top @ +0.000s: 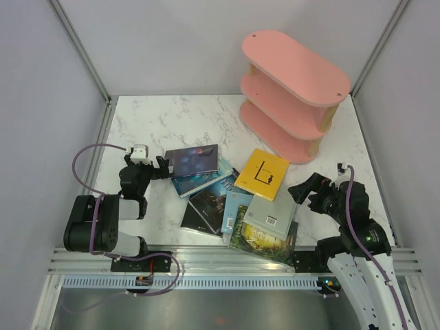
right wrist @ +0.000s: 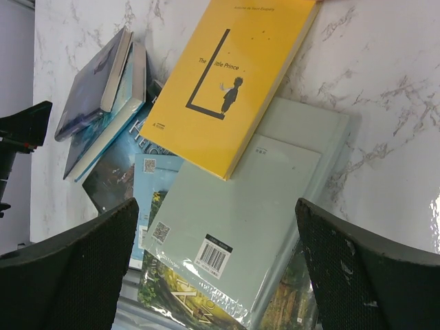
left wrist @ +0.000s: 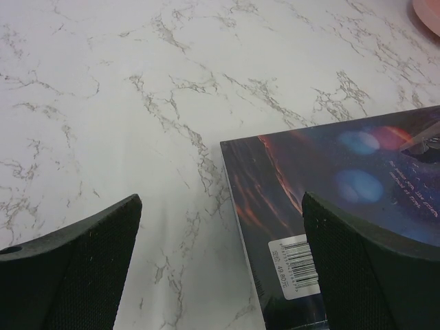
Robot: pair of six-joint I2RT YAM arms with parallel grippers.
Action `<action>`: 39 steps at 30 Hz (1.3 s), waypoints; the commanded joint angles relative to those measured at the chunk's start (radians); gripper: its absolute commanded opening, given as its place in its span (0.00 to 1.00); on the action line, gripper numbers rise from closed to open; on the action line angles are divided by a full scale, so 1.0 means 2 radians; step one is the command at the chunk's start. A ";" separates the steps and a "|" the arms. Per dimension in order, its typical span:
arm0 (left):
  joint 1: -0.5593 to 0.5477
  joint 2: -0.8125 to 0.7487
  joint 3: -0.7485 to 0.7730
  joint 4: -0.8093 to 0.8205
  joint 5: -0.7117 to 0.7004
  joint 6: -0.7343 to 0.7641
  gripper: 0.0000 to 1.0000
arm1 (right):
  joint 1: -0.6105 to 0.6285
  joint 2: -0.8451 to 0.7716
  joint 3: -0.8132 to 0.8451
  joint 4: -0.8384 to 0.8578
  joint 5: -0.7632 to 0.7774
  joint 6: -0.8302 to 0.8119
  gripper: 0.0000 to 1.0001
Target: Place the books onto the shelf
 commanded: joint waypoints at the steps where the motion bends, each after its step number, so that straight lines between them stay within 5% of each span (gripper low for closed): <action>1: -0.002 0.000 0.006 0.027 0.002 0.029 1.00 | 0.002 0.002 0.003 0.016 0.001 0.004 0.98; 14: -0.003 -0.036 0.004 0.002 0.020 0.032 1.00 | 0.002 0.027 0.055 -0.022 0.001 -0.032 0.98; 16: -0.005 -0.109 0.019 -0.072 -0.008 0.026 1.00 | 0.002 0.036 0.060 -0.025 0.005 -0.024 0.98; 18: -0.006 -0.155 0.072 -0.234 -0.030 0.006 1.00 | 0.002 0.040 0.066 -0.024 0.017 -0.013 0.98; 23: -0.005 -0.273 0.152 -0.424 0.033 -0.068 1.00 | 0.002 0.073 0.070 -0.012 0.025 0.033 0.98; 25: -0.005 -0.297 0.177 -0.483 0.055 -0.082 1.00 | 0.002 0.120 0.067 0.015 -0.031 0.039 0.98; 28: -0.004 -0.309 0.213 -0.588 -0.041 -0.227 1.00 | 0.002 0.204 0.071 0.040 -0.094 0.053 0.96; 32: -0.005 -0.283 0.265 -0.653 0.061 -0.230 1.00 | 0.002 0.242 0.045 0.130 -0.121 0.115 0.95; 39: -0.021 -0.291 0.301 -0.719 0.049 -0.234 1.00 | -0.012 0.352 0.040 0.181 -0.079 0.145 0.93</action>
